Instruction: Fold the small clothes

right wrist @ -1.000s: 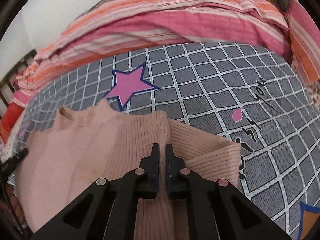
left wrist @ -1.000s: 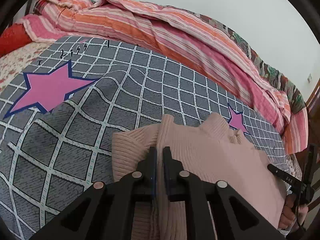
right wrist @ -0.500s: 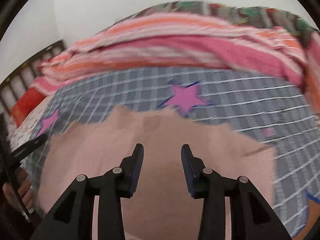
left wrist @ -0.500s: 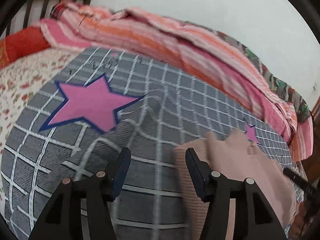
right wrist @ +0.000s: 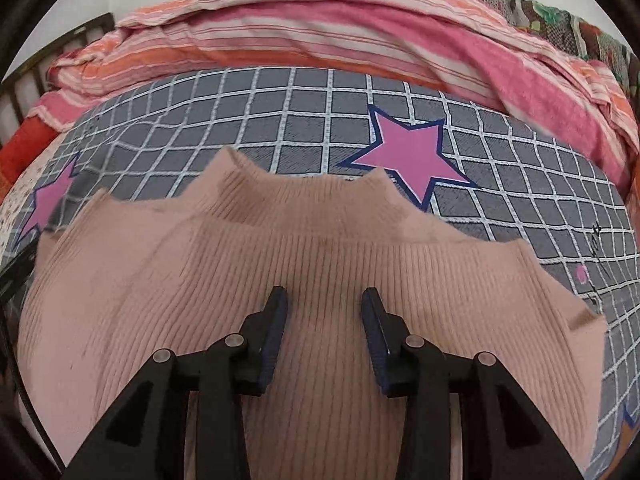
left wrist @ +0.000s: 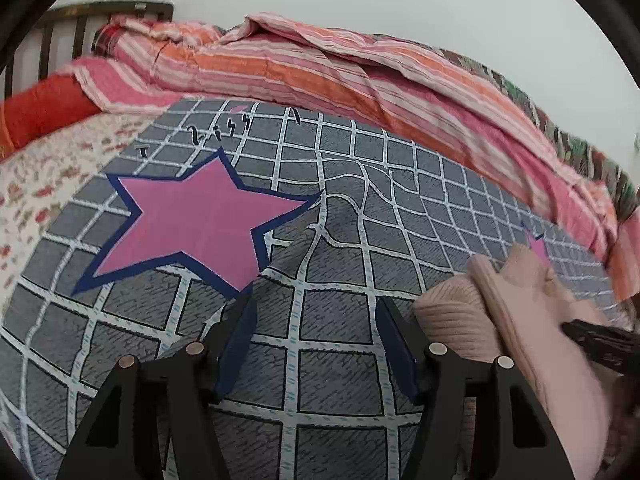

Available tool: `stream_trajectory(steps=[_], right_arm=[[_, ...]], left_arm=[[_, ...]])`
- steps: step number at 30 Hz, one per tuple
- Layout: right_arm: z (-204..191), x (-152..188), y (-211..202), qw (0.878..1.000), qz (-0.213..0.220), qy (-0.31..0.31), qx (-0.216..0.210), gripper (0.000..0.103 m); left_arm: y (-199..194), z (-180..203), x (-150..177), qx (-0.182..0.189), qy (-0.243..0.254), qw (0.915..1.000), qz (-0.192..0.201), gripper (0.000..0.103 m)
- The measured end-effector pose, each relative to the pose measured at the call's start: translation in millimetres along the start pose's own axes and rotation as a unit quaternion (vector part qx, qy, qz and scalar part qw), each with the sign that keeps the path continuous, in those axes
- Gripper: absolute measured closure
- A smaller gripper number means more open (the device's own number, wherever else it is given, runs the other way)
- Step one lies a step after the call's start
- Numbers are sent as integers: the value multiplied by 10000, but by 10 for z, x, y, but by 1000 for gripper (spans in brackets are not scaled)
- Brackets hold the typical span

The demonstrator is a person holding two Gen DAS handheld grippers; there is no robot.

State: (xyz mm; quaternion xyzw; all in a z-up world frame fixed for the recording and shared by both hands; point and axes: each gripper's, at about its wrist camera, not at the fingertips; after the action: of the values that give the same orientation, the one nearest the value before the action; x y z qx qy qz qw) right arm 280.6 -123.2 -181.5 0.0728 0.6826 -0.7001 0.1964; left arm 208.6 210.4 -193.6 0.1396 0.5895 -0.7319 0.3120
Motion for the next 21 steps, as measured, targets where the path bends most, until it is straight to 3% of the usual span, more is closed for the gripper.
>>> stream_trajectory(steps=[3,10,15,21], right_arm=[[-38,-102,52,9999,-32,-3,141,65],[-37,-173,81,9999,-57,52,125,65],[-125,-127,58,9994,-49,-99,320,67],[-112,147,-206,10000,-47,-34,32,74]], left_arm=[[4,-50,0,168,-88,9998,-9,44],[34,-4,-6,73,-27,9999,-66,42],[33,-45,-7,177,-84,9998,-69,42],[21,-67,2,244,-112,9996,-49,42]])
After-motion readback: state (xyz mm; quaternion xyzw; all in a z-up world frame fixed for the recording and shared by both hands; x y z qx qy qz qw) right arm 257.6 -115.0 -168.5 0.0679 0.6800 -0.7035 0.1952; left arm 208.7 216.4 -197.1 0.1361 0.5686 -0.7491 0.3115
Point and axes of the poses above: each gripper's, at about its wrist camera, not at the fingertips, and y roughly the way its jaws point, z to its right, x to its underside, and after that the axes turned 13 degrees about -z, right-handed
